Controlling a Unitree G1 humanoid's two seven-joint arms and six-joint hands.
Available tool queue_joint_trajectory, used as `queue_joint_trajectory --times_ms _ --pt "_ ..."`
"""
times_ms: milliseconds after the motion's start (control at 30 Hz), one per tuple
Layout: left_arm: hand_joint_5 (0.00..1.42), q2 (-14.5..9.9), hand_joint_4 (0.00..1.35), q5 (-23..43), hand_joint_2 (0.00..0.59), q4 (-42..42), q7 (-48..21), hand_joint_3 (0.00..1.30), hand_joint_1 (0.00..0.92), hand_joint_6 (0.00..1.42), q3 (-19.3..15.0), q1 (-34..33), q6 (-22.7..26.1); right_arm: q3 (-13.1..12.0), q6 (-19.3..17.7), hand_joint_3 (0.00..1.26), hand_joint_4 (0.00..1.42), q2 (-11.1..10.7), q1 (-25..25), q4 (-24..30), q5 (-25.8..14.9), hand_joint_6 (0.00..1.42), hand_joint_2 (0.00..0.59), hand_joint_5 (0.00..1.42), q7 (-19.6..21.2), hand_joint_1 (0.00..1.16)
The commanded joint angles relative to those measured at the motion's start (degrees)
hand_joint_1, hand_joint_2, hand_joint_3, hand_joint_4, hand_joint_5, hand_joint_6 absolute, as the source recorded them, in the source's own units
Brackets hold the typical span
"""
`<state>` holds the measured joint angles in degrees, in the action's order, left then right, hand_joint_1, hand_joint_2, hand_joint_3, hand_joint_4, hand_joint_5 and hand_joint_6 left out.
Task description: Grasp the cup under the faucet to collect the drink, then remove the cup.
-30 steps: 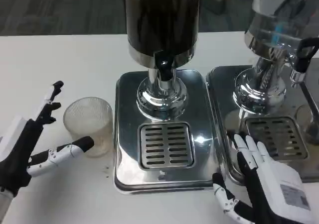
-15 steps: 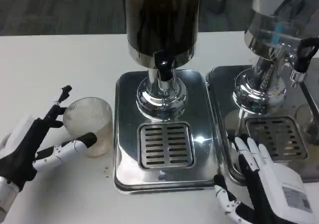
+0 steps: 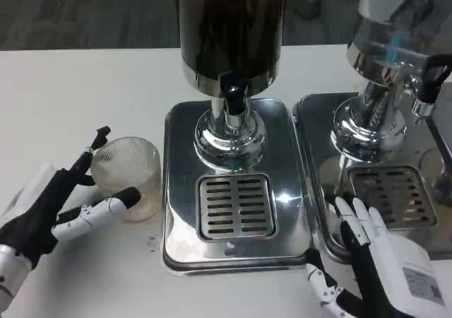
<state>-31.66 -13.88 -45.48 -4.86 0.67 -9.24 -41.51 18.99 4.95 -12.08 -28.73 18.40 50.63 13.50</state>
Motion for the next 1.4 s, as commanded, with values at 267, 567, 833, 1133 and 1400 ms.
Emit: queue_joint_trajectory --times_ms 267,567,833,1133,1400 --pt "0.13 -0.8 0.02 -1.2 0.001 -4.3 -2.0 0.03 0.151 0.25 1.8 -2.2 -0.8 -0.4 -0.9 0.07 0.0 -0.4 -0.1 0.5 -1.1 0.19 0.472 0.0 0.1 0.33" --pt "0.15 -0.8 0.04 -5.0 0.006 -3.2 3.0 0.04 0.19 0.28 3.6 -2.4 1.9 -0.6 -0.8 0.08 0.0 -0.3 -0.4 0.9 -1.4 0.19 0.472 0.0 0.1 0.33" --pt "0.18 -0.1 0.08 -7.8 0.0 -0.7 6.6 0.07 0.191 0.3 5.1 -2.8 6.1 -0.8 -0.7 0.08 0.0 -0.2 -0.6 1.1 -1.6 0.2 0.472 0.0 0.1 0.33" --pt "0.27 2.0 0.18 -9.8 0.0 3.3 10.9 0.15 0.186 0.36 6.1 -1.8 11.9 -0.5 -0.8 0.11 0.0 0.1 -0.5 0.8 -1.6 0.21 0.464 0.0 0.4 0.34" --pt "0.31 3.6 0.21 -11.9 0.0 7.6 13.1 0.17 0.175 0.38 7.6 -1.0 17.4 0.0 -0.8 0.13 0.0 0.6 -0.5 0.5 -1.4 0.21 0.473 0.0 0.8 0.36"
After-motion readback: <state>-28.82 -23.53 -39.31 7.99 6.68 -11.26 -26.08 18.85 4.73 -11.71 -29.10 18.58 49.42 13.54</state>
